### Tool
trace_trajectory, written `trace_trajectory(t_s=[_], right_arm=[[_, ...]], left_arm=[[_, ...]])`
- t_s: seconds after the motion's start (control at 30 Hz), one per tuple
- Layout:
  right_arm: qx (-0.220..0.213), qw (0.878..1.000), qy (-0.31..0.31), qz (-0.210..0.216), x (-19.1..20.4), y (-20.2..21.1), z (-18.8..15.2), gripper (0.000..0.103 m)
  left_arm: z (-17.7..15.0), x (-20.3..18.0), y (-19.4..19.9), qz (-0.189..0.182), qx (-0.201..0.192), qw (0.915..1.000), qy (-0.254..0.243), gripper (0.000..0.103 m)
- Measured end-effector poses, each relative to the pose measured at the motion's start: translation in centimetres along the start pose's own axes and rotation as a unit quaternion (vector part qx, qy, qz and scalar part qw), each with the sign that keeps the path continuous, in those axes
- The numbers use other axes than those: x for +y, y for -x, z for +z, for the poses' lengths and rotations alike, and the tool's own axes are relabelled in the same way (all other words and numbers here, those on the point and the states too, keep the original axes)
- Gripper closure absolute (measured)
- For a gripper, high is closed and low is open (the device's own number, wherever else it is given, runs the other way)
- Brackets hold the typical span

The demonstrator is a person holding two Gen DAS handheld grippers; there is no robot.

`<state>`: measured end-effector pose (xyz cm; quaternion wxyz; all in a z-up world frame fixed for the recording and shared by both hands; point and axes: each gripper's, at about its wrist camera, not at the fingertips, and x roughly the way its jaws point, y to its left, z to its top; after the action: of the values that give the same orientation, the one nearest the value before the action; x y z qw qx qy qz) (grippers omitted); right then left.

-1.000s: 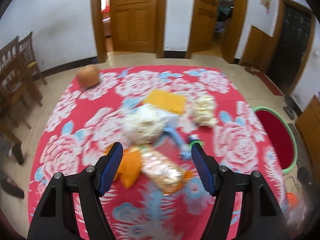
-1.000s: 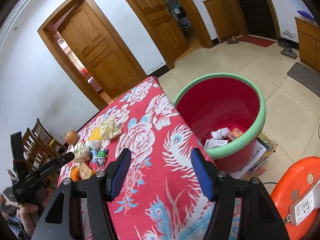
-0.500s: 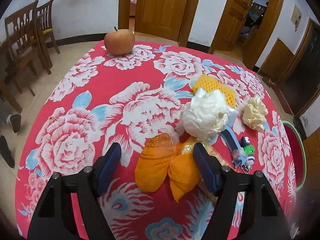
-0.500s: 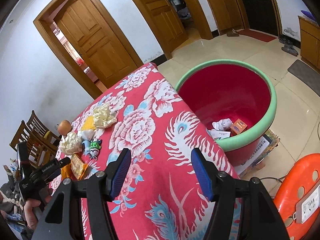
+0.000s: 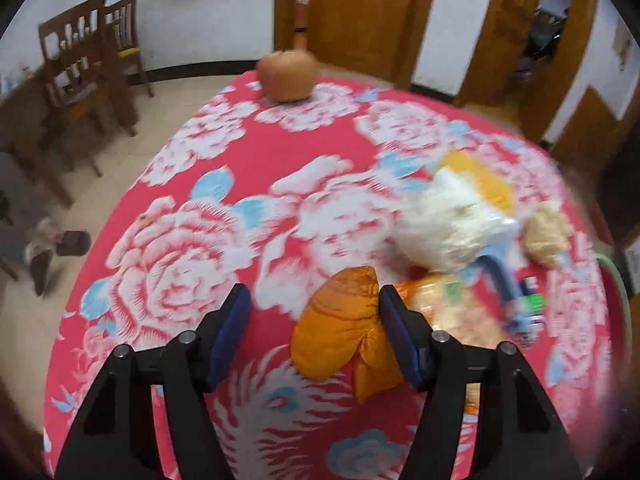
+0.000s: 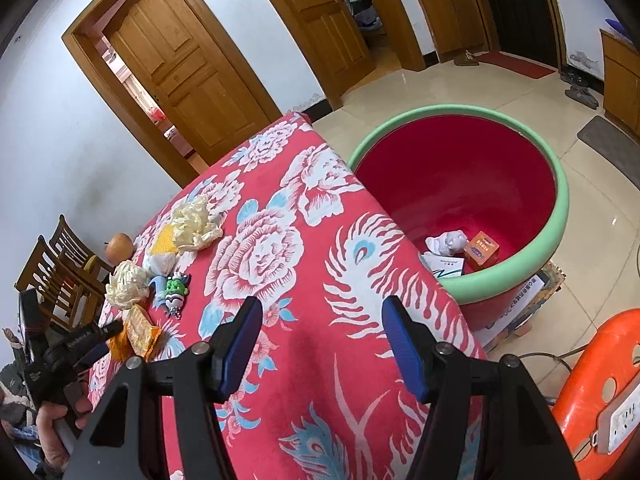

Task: Collect trash
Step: 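Grasp the orange bow-shaped cloth with the left gripper, then lift the orange cloth off the table with the left gripper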

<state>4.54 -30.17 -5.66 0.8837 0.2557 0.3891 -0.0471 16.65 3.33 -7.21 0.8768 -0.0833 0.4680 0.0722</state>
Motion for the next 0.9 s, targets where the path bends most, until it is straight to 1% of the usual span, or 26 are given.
trace_trajectory(t_s=[0.03,0.07,0.1,0.13,0.17,0.2,0.27,0.3,0.4,0.57,0.8,0.9], right_arm=[[0.0,1.0,0.0,0.001,-0.1,0.0,0.0,0.038],[-0.001,1.0,0.0,0.002,-0.1,0.0,0.0,0.038],[-0.002,1.0,-0.001,0.002,-0.2,0.0,0.0,0.038],[-0.003,1.0,-0.002,0.002,-0.4,0.0,0.0,0.038],[-0.003,1.0,-0.002,0.001,-0.5,-0.1,0.1,0.038],[-0.002,1.0,-0.004,0.001,-0.6,-0.2,0.1,0.038],[-0.001,1.0,-0.006,0.0,-0.8,-0.3,0.1,0.038],[-0.001,1.0,-0.005,-0.002,-0.7,-0.3,0.1,0.038],[-0.005,1.0,-0.005,-0.002,-0.7,0.1,0.0,0.038],[-0.011,1.0,-0.003,0.007,-0.3,1.1,-0.3,0.038],[-0.019,0.999,0.016,0.022,1.4,2.7,-0.9,0.038],[-0.022,0.999,0.026,0.028,2.4,3.3,-1.2,0.038]], left_arm=[[-0.2,0.2,-0.4,-0.004,0.006,1.0,0.003,0.037],[-0.3,-0.1,-0.3,0.002,-0.007,1.0,-0.006,0.042],[-0.5,-0.3,-0.4,0.001,-0.003,0.9999,-0.011,0.043],[-0.6,-0.7,-0.3,0.003,-0.008,0.9998,-0.018,0.049],[-0.8,-1.0,-0.3,0.001,-0.011,0.9997,-0.023,0.056],[-0.8,-1.1,-0.3,-0.005,-0.01,0.9996,-0.027,0.061],[-0.9,-1.5,-0.1,-0.019,-0.01,0.9994,-0.028,0.065],[-1.0,-1.5,0.0,-0.031,-0.009,0.9991,-0.027,0.066],[-1.2,-1.7,0.2,-0.05,-0.006,0.9984,-0.026,0.067],[-1.6,-1.6,1.6,-0.062,-0.01,0.9977,-0.027,0.067],[-2.4,-0.9,4.6,-0.06,-0.037,0.9965,-0.044,0.067],[-2.7,-0.5,5.9,-0.061,-0.057,0.9951,-0.053,0.067]])
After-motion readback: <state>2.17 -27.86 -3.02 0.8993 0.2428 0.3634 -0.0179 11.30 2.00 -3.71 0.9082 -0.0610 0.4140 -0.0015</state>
